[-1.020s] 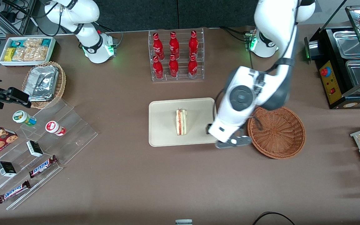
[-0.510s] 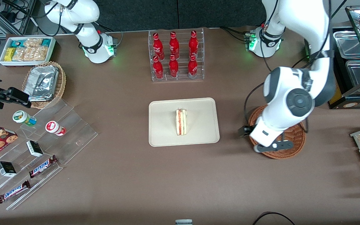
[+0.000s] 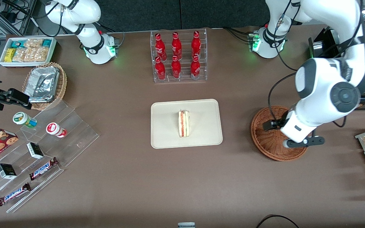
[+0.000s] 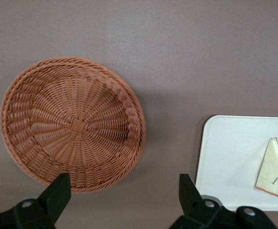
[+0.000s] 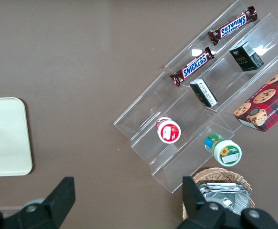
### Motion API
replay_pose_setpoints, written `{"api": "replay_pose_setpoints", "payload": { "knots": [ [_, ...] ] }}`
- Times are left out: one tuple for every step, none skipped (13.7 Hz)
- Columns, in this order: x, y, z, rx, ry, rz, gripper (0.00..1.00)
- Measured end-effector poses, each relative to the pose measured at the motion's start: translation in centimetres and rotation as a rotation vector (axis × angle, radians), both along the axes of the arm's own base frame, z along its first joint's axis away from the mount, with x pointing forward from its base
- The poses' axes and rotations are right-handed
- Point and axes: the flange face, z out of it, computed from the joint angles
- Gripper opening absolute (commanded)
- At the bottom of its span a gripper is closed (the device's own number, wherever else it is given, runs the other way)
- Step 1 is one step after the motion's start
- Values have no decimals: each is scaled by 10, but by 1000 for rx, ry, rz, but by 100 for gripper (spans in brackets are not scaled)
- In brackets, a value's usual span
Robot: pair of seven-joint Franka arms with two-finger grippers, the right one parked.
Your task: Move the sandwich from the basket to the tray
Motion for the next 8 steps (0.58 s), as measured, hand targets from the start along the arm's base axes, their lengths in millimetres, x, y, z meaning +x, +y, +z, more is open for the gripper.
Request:
{"api": "replay_pose_setpoints", "payload": {
  "knots": [
    [-4, 6, 10, -12, 2, -2, 100],
    [-8, 12, 18, -21, 5, -5, 100],
    [-12, 22, 25, -24, 13, -2, 100],
    [-15, 35, 31, -22, 22, -3, 100],
    [-19, 46, 38, -12, 30, -12, 100],
    [-23, 54, 46, 1, 39, -22, 100],
    [-29, 57, 54, 8, 47, -37, 100],
    [-34, 60, 64, 10, 47, -49, 100]
  ]
}}
